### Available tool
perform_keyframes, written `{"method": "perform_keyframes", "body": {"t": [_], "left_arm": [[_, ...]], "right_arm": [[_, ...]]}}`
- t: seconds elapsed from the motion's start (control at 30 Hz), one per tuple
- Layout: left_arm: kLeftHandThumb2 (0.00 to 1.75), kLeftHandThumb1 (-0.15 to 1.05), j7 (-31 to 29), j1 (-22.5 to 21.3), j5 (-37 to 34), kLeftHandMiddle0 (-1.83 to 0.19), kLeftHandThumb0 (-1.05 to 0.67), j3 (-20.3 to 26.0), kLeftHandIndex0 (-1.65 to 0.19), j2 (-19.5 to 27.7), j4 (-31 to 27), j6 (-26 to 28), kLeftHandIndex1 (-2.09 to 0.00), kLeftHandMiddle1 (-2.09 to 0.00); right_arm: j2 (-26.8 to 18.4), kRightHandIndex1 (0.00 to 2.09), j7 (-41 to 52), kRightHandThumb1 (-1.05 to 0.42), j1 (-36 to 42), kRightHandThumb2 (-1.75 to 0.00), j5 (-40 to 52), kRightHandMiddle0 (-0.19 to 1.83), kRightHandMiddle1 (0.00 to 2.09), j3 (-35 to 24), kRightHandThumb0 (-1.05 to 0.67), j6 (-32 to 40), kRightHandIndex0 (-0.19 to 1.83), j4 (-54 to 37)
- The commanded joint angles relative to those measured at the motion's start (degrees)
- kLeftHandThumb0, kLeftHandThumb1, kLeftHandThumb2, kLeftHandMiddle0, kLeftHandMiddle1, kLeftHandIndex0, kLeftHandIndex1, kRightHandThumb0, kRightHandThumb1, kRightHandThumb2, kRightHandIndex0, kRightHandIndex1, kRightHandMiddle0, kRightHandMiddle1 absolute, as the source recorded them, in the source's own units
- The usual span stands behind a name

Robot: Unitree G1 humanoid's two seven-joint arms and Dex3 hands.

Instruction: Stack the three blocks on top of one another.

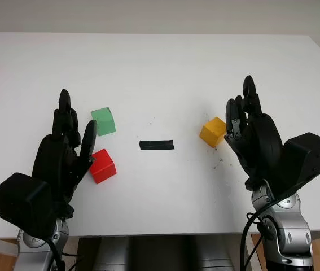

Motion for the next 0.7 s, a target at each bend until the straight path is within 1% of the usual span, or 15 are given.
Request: {"method": "perform_keyframes", "body": {"t": [0.0,0.3,0.43,0.67], "left_arm": [[0.47,1.05,0.5,0.8,0.1,0.19,-0.73,-0.3,0.17,-0.4,-1.1,-0.7,-0.05,-0.05],[0.49,1.05,0.5,-1.2,0.8,0.19,-0.73,-0.9,0.17,-0.3,0.8,-0.8,-0.05,-0.05],[0.5,1.05,0.9,-1.9,1.3,0.19,-0.71,-1.1,0.17,-0.3,1.8,-1.5,-0.05,-0.04],[0.5,1.05,2.5,-1.3,4.0,0.17,-0.71,-1.3,0.16,-0.4,1.0,-2.1,-0.06,-0.05]], "right_arm": [[-0.1,0.0,0.2,-1.05,0.0,-0.62,0.3,-0.19,0.0,-0.1,-0.58,-0.9,-0.19,-0.2],[-0.8,0.0,0.1,-1.05,-0.9,-0.61,-0.7,-0.19,0.0,-0.2,-0.59,-0.9,-0.19,0.5],[-2.0,0.0,1.5,-1.05,-0.6,-0.63,-0.2,-0.19,0.0,-0.8,-0.59,-1.8,-0.19,0.6],[-1.9,0.0,1.5,-1.05,-1.2,-0.63,-0.4,-0.19,0.0,-0.9,-0.63,-3.8,-0.19,1.5]]}}
